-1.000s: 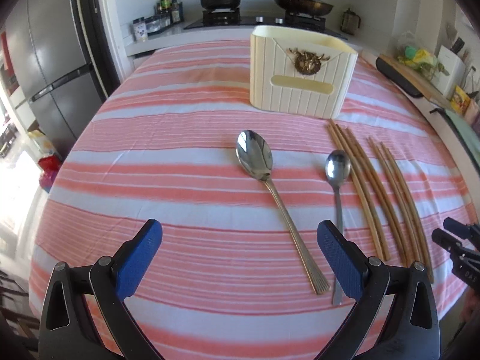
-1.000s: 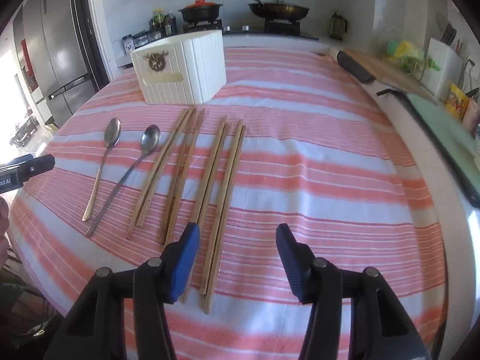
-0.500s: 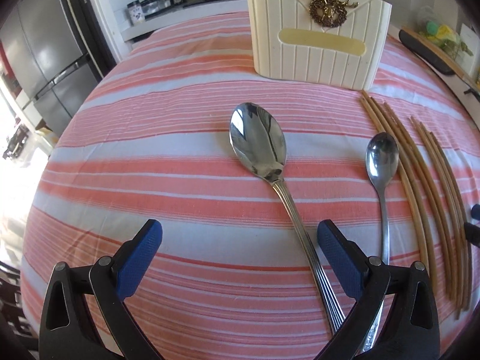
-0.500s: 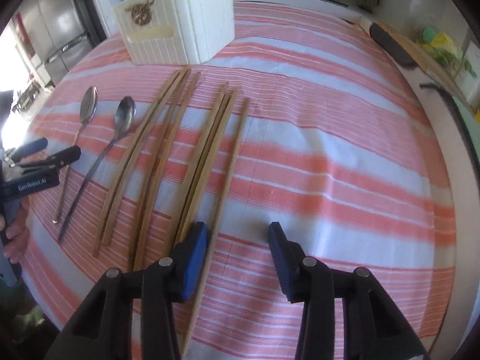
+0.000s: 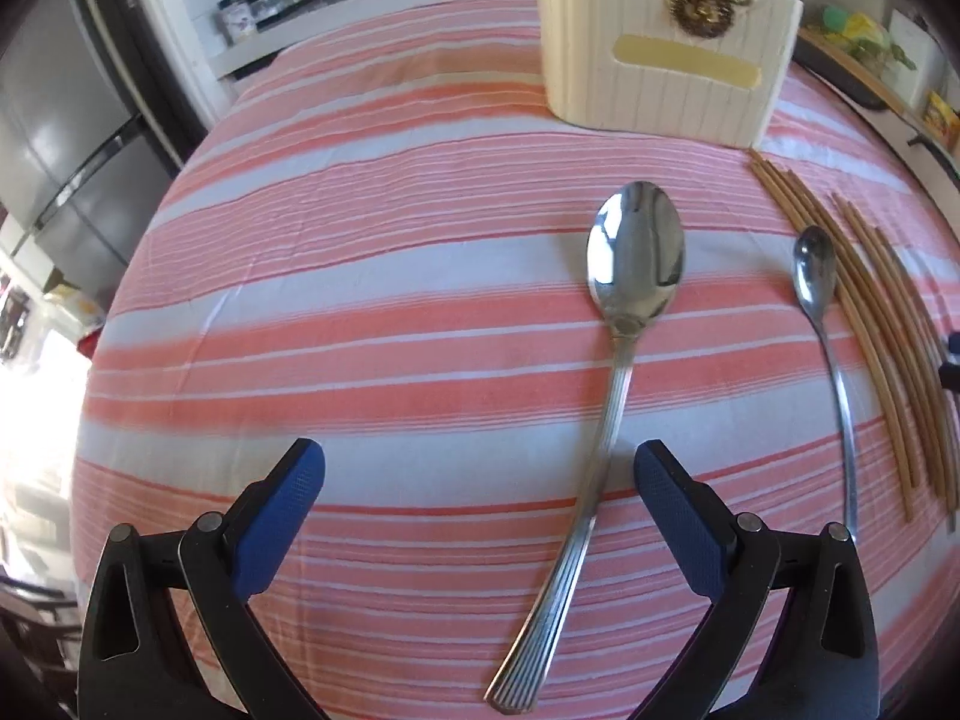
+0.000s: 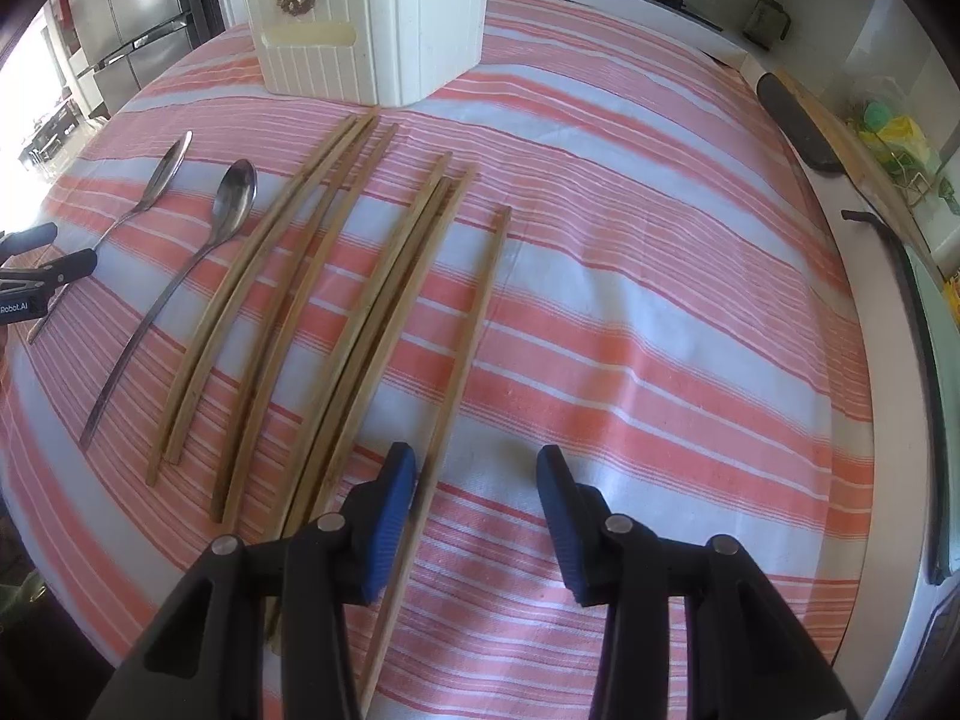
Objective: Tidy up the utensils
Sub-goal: 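Lower both tools to the table while the left grasps the large spoon and the right a chopstick, then lift the large spoon with the left tool while the right carries a chopstick into the cream holder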
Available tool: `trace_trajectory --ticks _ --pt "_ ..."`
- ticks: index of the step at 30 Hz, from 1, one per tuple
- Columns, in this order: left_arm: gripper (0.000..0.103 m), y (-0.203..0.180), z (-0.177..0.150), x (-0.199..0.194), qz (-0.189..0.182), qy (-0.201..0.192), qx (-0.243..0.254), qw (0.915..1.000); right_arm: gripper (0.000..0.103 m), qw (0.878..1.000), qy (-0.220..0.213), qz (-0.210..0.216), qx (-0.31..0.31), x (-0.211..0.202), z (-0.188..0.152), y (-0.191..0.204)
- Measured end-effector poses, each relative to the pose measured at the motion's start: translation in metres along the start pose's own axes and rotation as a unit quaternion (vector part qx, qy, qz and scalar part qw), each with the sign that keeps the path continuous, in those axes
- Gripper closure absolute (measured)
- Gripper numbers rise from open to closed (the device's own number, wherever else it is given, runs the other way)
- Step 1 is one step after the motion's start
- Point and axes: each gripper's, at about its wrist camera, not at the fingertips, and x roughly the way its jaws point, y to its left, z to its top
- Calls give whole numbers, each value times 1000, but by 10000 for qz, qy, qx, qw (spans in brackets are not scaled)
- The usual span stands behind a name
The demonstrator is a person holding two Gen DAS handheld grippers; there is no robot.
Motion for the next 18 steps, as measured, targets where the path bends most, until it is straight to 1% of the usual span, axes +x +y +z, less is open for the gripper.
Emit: trace_trajectory --ticks 1,2,5,7,9,11,12,13,14,15,16,18 --pt "0 -5 5 2 -123 31 189 9997 60 10000 32 49 -20 2 5 -2" --pt "0 -10 11 5 -150 44 364 9992 60 9999 64 114 -19 4 9 -3" --pt "1 -24 27 10 -96 -32 746 9972 60 9995 161 252 29 10 22 -9" --pt "1 -28 39 17 -272 35 857 9959 60 9995 192 267 -7 14 33 -10" --pt "6 -26 50 25 -520 179 849 9949 62 9994 193 274 -40 19 45 -9" --pt "15 -26 59 29 -789 306 764 9935 66 9993 191 333 10 23 59 -10" --pt "17 -26 64 31 -830 331 740 9933 70 9991 201 371 81 26 66 -12" --pt "23 -26 70 34 -823 322 736 9934 72 9989 199 397 147 29 73 -14" --pt "32 -27 74 34 -830 292 742 9933 79 9988 184 410 213 31 80 -15" --pt "40 -29 77 34 -869 250 758 9930 91 9984 186 445 291 33 87 -18" --pt "61 -31 79 32 -922 212 789 9924 96 9976 202 516 403 36 93 -22" --pt "61 -32 81 32 -852 185 809 9929 97 9958 181 652 619 41 104 -29"
